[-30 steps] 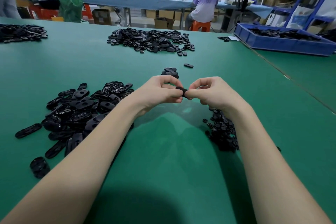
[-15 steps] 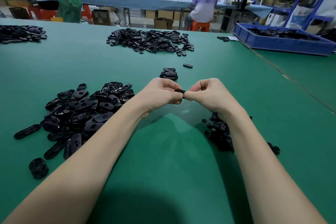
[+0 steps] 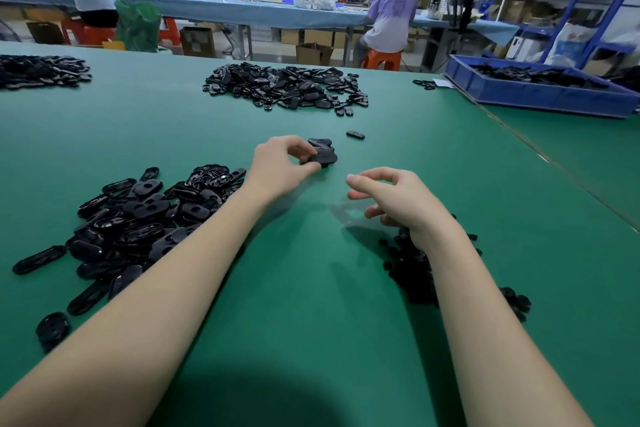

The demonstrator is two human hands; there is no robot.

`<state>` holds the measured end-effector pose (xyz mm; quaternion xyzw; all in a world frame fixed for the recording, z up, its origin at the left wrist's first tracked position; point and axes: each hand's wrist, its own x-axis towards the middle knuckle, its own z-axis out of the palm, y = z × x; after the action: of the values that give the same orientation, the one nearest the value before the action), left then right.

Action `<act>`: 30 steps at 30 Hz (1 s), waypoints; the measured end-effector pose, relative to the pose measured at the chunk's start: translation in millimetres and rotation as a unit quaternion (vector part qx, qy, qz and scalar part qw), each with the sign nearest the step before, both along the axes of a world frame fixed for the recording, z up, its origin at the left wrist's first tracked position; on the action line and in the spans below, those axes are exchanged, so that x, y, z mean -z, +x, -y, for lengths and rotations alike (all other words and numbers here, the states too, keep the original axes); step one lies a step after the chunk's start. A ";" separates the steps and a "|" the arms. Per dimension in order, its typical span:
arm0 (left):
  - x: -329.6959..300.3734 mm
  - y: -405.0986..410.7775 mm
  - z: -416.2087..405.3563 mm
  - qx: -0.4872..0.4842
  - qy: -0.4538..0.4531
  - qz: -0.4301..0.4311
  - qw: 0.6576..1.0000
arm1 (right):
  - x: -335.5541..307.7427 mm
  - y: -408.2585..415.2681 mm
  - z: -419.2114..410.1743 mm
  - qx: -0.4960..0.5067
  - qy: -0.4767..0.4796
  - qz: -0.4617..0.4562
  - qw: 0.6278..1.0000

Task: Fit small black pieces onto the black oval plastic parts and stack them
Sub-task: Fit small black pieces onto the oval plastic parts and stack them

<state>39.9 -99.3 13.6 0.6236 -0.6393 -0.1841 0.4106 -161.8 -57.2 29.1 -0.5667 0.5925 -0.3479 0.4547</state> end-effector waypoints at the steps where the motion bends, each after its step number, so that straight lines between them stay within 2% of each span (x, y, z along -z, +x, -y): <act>1: -1.5 -0.5 12.2 -0.025 0.016 -0.019 0.999 | 0.9 0.2 -0.5 -0.009 0.005 -0.006 1.000; 6: -12.6 -7.9 57.0 -0.067 0.110 -0.072 0.989 | 4.2 1.7 -1.0 -0.040 0.024 -0.022 0.999; 13: -3.7 -3.1 67.0 -0.084 0.107 -0.104 0.985 | 7.0 2.9 -0.1 -0.063 0.026 -0.042 0.997; 17: -0.4 10.6 42.3 -0.085 0.066 -0.109 0.988 | 6.6 3.7 -0.2 -0.071 0.025 -0.057 0.996; 21: -8.0 33.3 7.7 -0.045 0.075 -0.102 0.991 | 6.2 5.3 -0.8 -0.078 0.025 -0.070 0.994; 25: -13.6 55.0 -17.6 -0.014 0.095 -0.046 0.994 | 4.3 9.7 -2.6 -0.093 0.020 -0.099 0.990; 30: -24.8 69.9 -34.3 0.029 0.137 0.090 0.986 | 3.0 19.3 -5.8 -0.117 -0.002 -0.133 0.984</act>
<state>109.8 -65.0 38.3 0.6692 -0.6599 -0.2252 0.2568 -142.5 -51.4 26.1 -0.6739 0.5768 -0.2150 0.4086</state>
